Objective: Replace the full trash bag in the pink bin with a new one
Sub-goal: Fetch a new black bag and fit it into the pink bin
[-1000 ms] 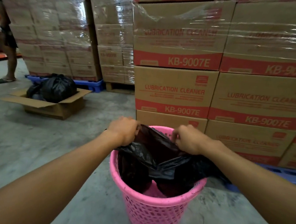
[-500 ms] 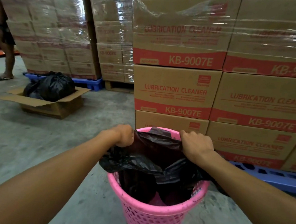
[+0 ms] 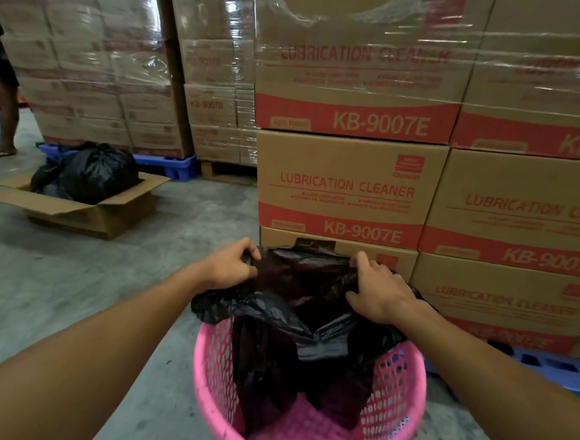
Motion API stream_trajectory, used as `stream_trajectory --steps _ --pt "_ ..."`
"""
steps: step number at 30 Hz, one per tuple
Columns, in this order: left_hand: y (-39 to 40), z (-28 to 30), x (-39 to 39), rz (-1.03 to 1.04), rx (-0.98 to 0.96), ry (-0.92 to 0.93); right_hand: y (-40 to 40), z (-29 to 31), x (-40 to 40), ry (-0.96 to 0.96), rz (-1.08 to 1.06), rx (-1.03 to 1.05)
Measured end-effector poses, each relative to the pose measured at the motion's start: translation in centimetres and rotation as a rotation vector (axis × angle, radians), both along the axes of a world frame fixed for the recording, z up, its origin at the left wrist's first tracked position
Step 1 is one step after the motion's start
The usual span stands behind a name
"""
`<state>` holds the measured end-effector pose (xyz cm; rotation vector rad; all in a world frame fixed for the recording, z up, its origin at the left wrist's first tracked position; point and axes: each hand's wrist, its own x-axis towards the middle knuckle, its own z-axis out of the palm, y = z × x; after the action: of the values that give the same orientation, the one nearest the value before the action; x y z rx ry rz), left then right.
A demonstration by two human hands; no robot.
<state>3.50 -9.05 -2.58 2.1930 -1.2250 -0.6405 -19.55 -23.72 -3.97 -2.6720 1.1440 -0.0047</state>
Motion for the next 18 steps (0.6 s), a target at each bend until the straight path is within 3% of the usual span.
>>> stream_trajectory --steps 6,10,12,15,18 --pt "-2.1 -2.1 1.5 -0.130 0.147 -0.237 -2.6 -1.9 0.3 0.050 -0.040 0.203" --pt "-2.5 -3.5 2.7 -0.131 0.302 -0.163 -3.7 -3.1 0.0 -0.080 -0.070 0.395" --pt "-1.9 -4.0 3.1 -0.103 0.351 -0.024 -4.2 -3.7 -0.3 -0.145 -0.096 0.466" --pt "0.4 -5.1 3.7 0.029 0.383 0.347 -4.5 -4.1 -1.2 -0.241 -0.106 0.582" --pt "2.6 -6.3 3.3 0.196 0.230 0.688 -4.7 -4.7 -2.6 -0.371 -0.116 0.750"
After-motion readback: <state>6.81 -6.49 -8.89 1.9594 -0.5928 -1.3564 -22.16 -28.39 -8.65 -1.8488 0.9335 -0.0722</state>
